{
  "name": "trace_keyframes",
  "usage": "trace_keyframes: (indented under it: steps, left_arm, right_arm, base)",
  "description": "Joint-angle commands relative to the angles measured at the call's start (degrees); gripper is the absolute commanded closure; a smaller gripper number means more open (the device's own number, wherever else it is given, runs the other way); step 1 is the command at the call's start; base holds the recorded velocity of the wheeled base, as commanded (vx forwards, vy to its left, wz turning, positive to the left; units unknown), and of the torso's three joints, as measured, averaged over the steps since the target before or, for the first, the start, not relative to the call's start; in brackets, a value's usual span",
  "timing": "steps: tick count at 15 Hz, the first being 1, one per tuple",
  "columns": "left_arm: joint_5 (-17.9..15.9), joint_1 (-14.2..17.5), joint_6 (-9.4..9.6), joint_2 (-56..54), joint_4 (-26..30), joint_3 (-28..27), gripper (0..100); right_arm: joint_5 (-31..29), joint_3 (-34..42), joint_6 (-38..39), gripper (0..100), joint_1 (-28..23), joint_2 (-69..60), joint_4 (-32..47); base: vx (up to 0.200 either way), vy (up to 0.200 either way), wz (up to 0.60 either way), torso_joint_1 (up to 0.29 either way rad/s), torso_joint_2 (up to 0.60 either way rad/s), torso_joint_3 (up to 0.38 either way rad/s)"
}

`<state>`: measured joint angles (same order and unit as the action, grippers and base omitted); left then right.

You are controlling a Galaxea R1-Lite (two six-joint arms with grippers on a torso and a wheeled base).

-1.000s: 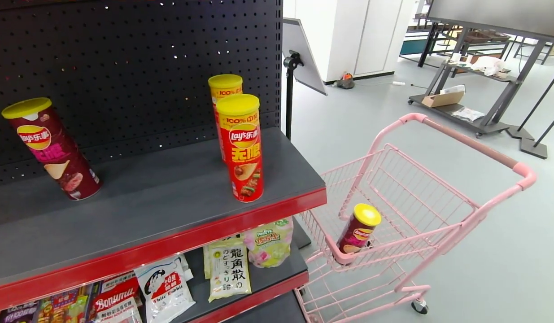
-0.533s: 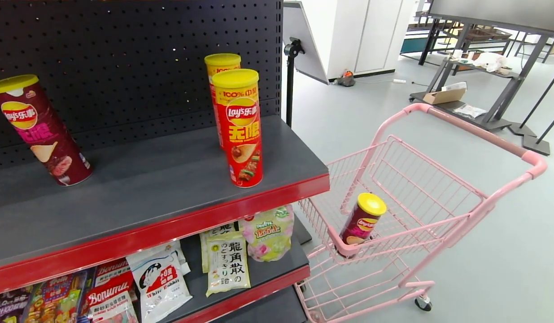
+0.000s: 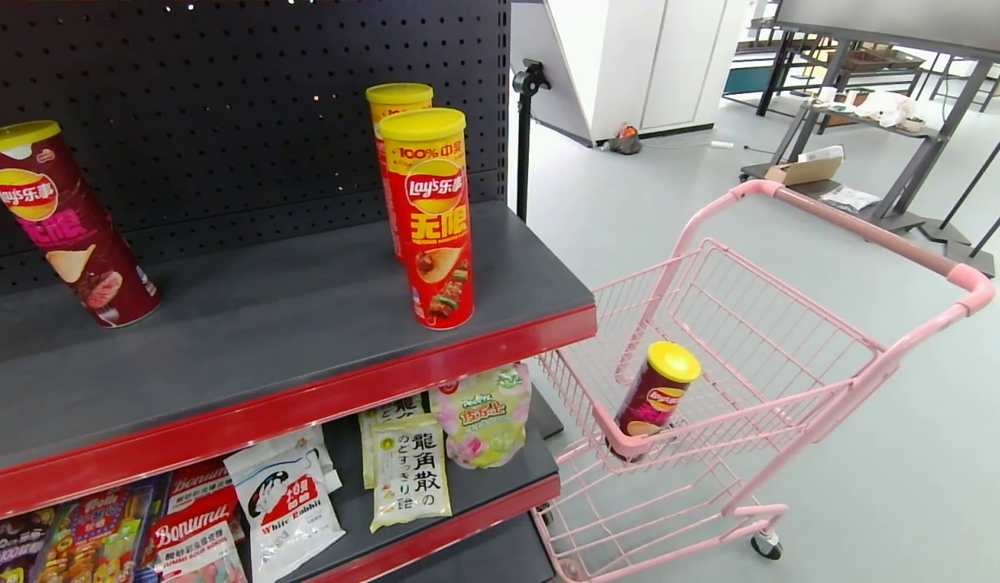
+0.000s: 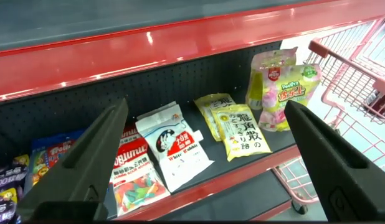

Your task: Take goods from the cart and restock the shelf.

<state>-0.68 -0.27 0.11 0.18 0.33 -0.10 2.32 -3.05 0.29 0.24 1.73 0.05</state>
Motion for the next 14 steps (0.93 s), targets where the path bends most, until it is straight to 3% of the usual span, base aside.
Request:
trace_keyframes:
  steps: [1, 4, 6, 8, 10, 12, 14]
  left_arm:
    - [0.0, 0.0, -0.02, 0.1, 0.0, 0.0, 0]
    - [0.0, 0.0, -0.02, 0.1, 0.0, 0.0, 0]
    - [0.0, 0.0, -0.02, 0.1, 0.0, 0.0, 0]
    - [0.0, 0.0, -0.02, 0.1, 0.0, 0.0, 0]
    - [0.0, 0.0, -0.02, 0.1, 0.0, 0.0, 0]
    - [0.0, 0.0, -0.02, 0.1, 0.0, 0.0, 0]
    - [0.0, 0.0, 0.07, 0.1, 0.0, 0.0, 0]
  right_arm:
    - [2.9, -23.0, 7.7, 0, 1.1, 33.0, -1.0]
    - [3.7, -19.4, 3.6, 0, 5.8, 50.7, -9.6]
    - [4.0, -13.5, 5.2, 0, 8.4, 71.6, -31.9]
    - [4.8, -10.6, 5.2, 0, 8.5, 85.8, -46.4]
    - [5.5, -10.5, 5.1, 0, 8.6, 90.7, -50.8]
    - [5.6, -11.5, 4.5, 0, 8.7, 101.2, -60.5]
    - [5.6, -11.8, 4.5, 0, 9.7, 104.3, -63.1]
  base:
    - [0.0, 0.0, 0.0, 0.0, 0.0, 0.0]
    - [0.0, 0.0, 0.0, 0.0, 0.0, 0.0]
    - [0.0, 0.0, 0.0, 0.0, 0.0, 0.0]
    - [0.0, 0.0, 0.0, 0.0, 0.0, 0.0]
    - [0.0, 0.0, 0.0, 0.0, 0.0, 0.0]
    - [0.0, 0.0, 0.0, 0.0, 0.0, 0.0]
    - [0.0, 0.0, 0.0, 0.0, 0.0, 0.0]
